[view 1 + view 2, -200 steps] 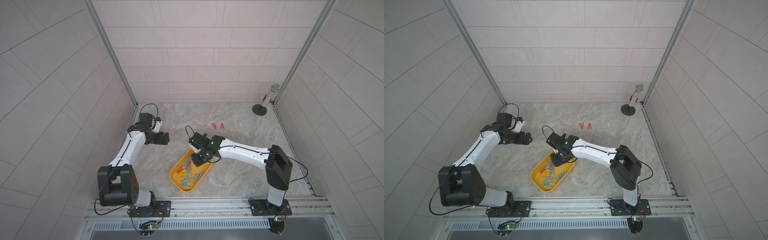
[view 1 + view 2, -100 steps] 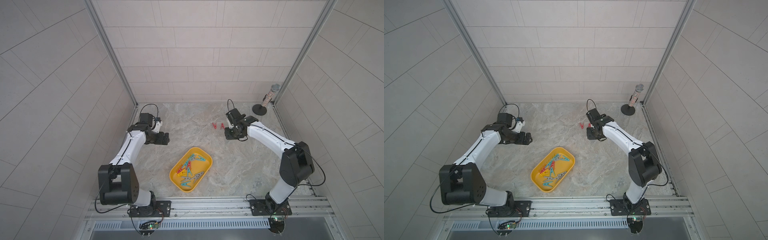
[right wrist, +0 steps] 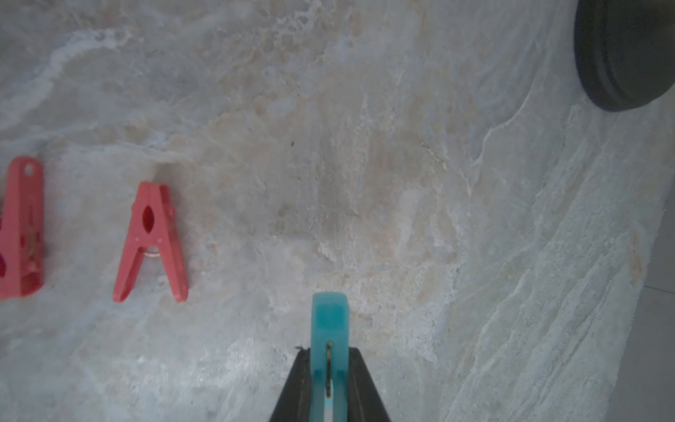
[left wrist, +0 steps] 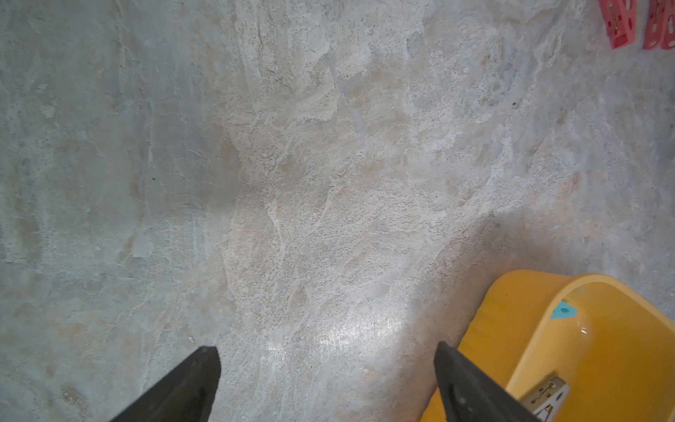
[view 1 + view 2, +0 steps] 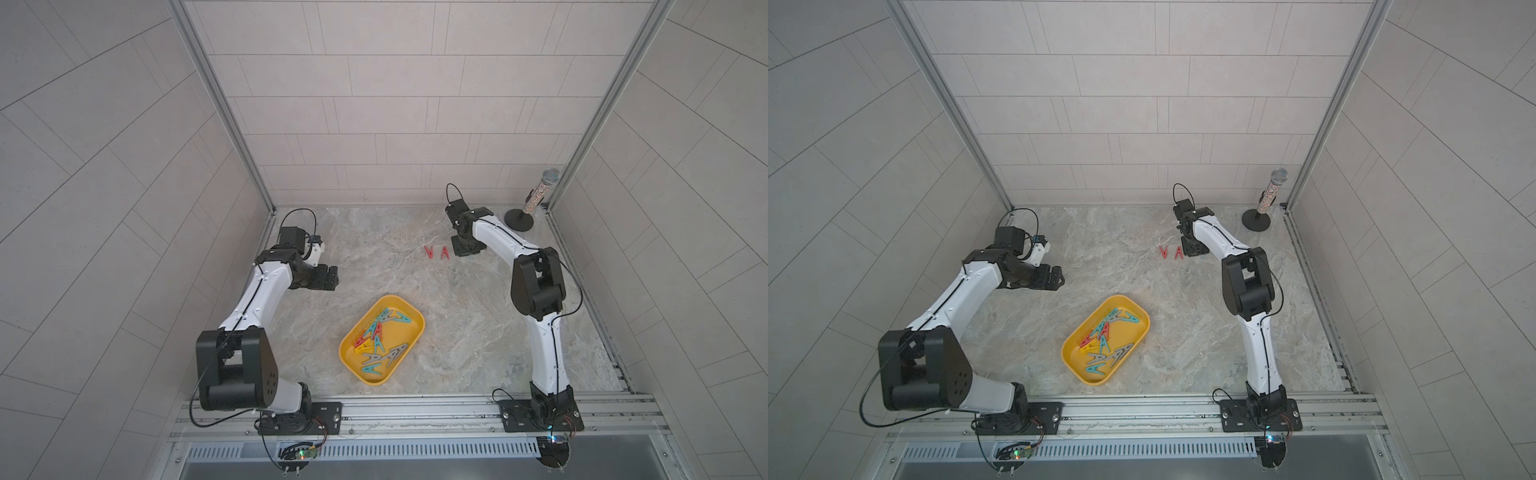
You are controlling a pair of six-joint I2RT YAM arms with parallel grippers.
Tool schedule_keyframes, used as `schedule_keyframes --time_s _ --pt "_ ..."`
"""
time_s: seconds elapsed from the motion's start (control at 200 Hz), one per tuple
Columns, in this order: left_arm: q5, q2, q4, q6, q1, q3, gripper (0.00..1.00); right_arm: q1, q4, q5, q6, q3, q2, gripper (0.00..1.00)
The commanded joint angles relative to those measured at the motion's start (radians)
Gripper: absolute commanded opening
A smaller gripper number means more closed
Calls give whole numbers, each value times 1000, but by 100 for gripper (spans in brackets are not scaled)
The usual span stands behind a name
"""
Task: Take the clothespins out of the storage box
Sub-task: Place the clothespin at the center of the board.
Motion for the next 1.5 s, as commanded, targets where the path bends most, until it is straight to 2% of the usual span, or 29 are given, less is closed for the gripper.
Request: schedule_keyframes --time_s 0.0,0.32,0.585,0.731,0.851,0.946,1.246,1.496 --pt "-1 2 -3 -2 5 6 100 0 -93 64 -17 112 75 6" --pt "0 0 -3 -2 6 6 100 -1 -176 88 -24 322 256 10" --pt "3 -1 -4 -2 5 7 100 3 -180 85 -17 362 310 13" --pt "3 0 -5 -3 6 8 100 9 -183 59 -16 373 316 22" --pt "3 0 -6 -2 6 9 100 18 -194 37 -12 389 313 28" --pt "3 -5 -6 -3 5 9 100 20 -201 15 -3 398 306 37" --pt "1 -8 -5 -3 6 7 100 23 -217 -47 16 396 231 37" --pt "0 -7 -6 -2 6 7 100 48 -213 -98 3 329 64 38"
